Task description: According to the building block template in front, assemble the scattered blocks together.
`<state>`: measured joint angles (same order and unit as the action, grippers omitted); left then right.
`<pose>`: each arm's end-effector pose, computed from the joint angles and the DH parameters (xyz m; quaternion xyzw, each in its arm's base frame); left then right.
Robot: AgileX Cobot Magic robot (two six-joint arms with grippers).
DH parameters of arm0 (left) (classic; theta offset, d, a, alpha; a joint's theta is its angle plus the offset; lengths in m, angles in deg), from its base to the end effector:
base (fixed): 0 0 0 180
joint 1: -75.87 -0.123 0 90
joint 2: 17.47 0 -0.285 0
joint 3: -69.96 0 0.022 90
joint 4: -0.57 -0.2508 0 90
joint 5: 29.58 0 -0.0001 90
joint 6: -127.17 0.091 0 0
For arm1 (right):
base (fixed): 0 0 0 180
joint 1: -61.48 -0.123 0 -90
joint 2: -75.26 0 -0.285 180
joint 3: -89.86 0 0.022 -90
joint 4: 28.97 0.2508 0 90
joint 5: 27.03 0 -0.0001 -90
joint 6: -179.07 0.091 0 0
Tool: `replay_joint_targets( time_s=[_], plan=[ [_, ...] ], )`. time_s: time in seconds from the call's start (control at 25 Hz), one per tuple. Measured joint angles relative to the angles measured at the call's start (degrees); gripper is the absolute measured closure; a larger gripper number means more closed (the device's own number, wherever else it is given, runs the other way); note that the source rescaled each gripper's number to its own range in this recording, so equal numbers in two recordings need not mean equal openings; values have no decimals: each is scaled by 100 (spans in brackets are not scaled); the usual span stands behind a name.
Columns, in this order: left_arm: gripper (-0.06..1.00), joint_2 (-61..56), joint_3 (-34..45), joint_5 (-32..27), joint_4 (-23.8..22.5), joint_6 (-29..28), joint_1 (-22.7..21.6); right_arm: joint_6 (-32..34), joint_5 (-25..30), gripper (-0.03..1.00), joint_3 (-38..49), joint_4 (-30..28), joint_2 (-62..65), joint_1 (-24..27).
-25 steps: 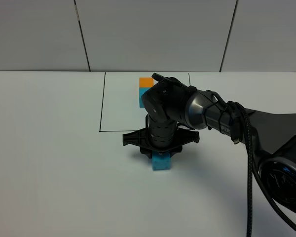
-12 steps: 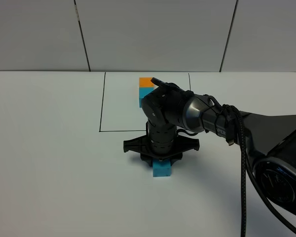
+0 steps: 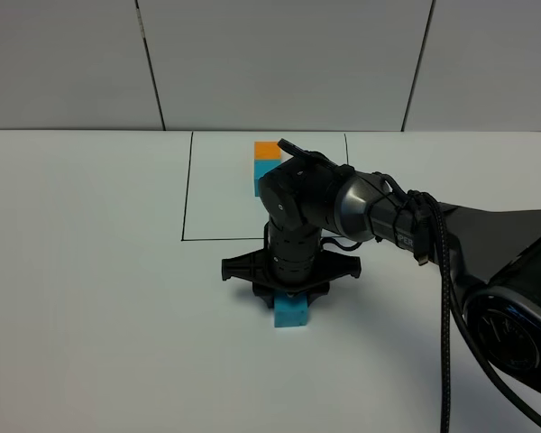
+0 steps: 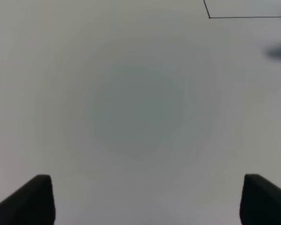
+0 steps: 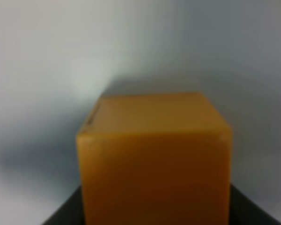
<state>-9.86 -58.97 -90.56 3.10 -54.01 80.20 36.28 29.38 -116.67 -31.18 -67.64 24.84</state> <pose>-0.0009 -0.0035 0.2649 0.0242 0.8640 -0.0462 0.5008 0.3814 0.2800 0.1130 -0.0047 0.9979 0.0245 0.0604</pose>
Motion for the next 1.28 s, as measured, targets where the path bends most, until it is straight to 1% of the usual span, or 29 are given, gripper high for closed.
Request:
replay_joint_targets(
  time_s=[0.08,0.12,0.16,0.2,0.28,0.36,0.4,0.44,0.48,0.64,0.84,1.04,1.28],
  plan=[
    [-3,0,0,0,0,0,0,-77,5,96,0,0,0,0],
    [-3,0,0,0,0,0,0,-116,5,91,0,4,0,0],
    [-3,0,0,0,0,0,0,-157,5,82,0,11,0,0],
    [-3,0,0,0,0,0,0,-203,-7,71,0,41,0,0],
    [-3,0,0,0,0,0,0,-269,-28,40,0,91,0,-5],
    [-3,0,0,0,0,0,0,-295,-28,16,-6,104,0,-10],
    [-3,0,0,0,0,0,0,-295,-28,9,-6,104,0,-7],
    [-3,0,0,0,0,0,0,-300,-28,5,-6,104,0,-7],
    [-3,0,0,0,0,0,0,-311,-28,3,-10,104,0,-7],
    [-3,0,0,0,0,0,0,-324,-28,1,-10,111,16,-7],
    [-3,0,0,0,0,0,0,-328,116,1,-100,111,42,-7],
    [-3,0,0,0,0,0,0,-337,352,1,-458,112,283,-7],
    [-3,0,0,0,0,0,0,-378,467,2,-802,124,642,4]
  ],
)
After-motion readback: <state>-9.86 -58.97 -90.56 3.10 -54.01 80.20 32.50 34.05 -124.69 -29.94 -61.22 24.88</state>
